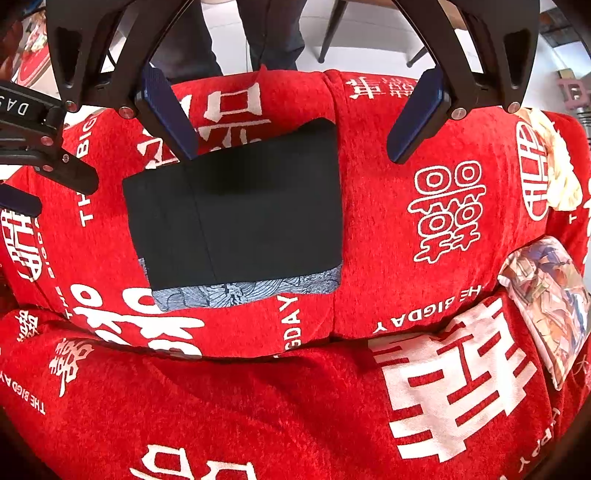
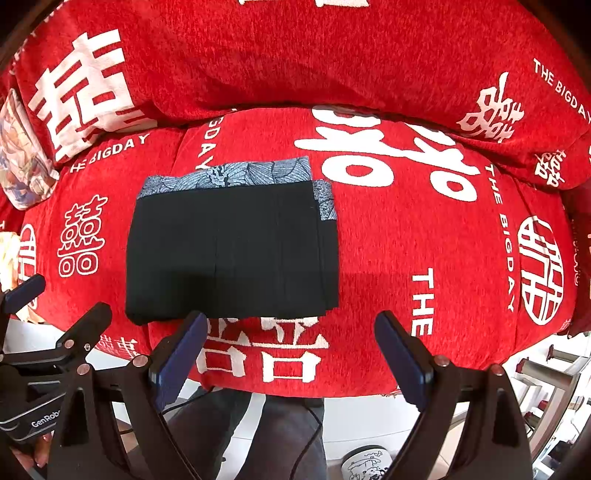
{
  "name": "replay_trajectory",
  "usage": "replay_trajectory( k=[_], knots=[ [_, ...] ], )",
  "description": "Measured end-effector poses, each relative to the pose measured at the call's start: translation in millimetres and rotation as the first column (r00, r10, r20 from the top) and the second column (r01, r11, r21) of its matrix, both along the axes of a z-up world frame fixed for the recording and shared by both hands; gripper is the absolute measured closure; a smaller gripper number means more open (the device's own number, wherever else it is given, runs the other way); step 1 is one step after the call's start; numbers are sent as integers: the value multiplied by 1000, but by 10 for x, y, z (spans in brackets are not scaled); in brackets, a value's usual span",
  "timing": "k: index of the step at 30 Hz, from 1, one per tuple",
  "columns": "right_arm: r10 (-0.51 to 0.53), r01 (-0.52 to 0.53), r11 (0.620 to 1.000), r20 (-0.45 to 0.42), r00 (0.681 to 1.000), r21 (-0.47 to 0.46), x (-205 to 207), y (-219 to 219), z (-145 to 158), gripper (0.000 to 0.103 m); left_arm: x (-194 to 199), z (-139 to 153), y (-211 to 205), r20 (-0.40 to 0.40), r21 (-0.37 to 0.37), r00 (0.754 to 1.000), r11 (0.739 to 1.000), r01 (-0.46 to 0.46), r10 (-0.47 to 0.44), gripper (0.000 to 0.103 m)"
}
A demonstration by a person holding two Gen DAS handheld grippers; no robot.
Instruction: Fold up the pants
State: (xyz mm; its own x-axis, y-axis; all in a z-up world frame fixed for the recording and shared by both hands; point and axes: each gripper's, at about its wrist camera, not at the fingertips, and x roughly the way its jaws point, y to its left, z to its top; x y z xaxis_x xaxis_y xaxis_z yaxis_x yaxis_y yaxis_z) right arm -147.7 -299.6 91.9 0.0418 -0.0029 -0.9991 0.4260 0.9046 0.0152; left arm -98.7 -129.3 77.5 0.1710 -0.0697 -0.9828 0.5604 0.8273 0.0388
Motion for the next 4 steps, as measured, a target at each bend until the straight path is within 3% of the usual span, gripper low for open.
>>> replay_trajectory(
  k=[4],
  knots=[
    [-3, 3, 1000, 1, 1000, 1, -9, 5, -13, 10, -17, 14, -14, -3, -12, 1000, 1000, 12, -12, 0]
  ],
)
